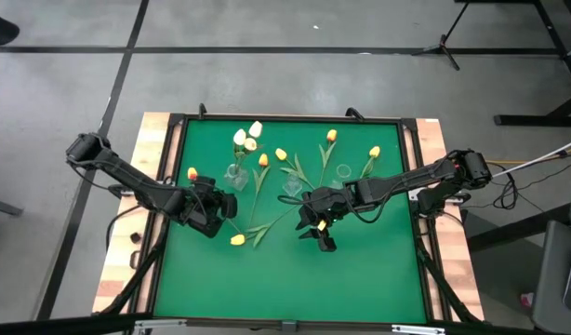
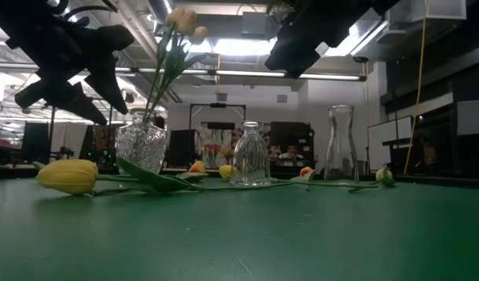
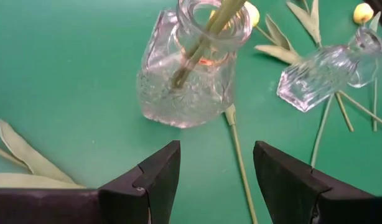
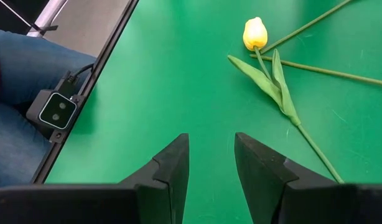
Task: Sort flowers into vase by color
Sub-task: Put the left yellow with orange flower into the center transparent vase
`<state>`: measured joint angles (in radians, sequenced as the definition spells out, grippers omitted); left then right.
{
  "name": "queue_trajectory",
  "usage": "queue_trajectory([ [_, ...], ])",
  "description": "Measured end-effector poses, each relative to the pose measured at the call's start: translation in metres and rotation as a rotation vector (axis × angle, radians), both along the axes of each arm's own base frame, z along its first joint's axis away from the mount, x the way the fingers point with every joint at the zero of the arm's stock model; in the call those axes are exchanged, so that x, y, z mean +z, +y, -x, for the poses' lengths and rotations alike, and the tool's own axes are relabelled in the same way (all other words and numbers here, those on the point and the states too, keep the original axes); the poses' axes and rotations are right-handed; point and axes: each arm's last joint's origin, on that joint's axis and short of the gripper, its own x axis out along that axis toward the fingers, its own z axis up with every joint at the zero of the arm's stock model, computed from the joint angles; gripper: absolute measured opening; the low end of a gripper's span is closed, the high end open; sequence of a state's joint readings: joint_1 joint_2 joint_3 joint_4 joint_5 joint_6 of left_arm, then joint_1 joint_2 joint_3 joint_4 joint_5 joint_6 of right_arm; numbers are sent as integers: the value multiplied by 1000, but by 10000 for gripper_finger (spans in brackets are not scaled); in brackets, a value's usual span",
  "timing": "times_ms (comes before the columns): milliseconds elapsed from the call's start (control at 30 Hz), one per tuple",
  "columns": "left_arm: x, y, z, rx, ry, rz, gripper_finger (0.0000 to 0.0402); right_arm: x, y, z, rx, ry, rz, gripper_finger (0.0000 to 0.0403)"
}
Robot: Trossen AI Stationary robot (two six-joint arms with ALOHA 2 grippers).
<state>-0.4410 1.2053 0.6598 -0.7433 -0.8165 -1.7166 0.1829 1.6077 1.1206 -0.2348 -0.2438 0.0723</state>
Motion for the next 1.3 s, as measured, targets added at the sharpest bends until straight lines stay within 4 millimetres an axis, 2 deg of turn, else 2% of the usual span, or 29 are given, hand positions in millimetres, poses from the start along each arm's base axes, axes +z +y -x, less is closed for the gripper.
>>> queue_trajectory([
  [300, 0, 0, 0, -14, 13, -20, 198, 0, 0, 0, 6, 2, -6, 128],
  [400, 0, 1, 0, -145, 134, -92, 198, 0, 2, 1, 59, 11, -53, 128],
  [533, -2, 1, -4, -430, 340, -122, 198, 1, 4, 2, 97, 24, -101, 128],
  [633, -1, -1, -11, -632, 390, -189, 198, 1, 4, 2, 91, 33, -118, 128],
  [733, 3, -3, -17, -761, 402, -293, 198, 1, 4, 2, 90, 35, -121, 128],
  [833, 4, -2, -20, -837, 437, -365, 198, 1, 4, 2, 103, 38, -132, 128],
  [967, 1, 2, -23, -853, 464, -359, 198, 2, 6, 3, 168, 50, -189, 128],
  [1167, -20, 1, -35, -1068, 625, -397, 198, 3, 10, 6, 280, 73, -287, 128],
  [1300, -33, -1, -44, -1139, 725, -398, 198, 4, 11, 7, 310, 92, -331, 128],
])
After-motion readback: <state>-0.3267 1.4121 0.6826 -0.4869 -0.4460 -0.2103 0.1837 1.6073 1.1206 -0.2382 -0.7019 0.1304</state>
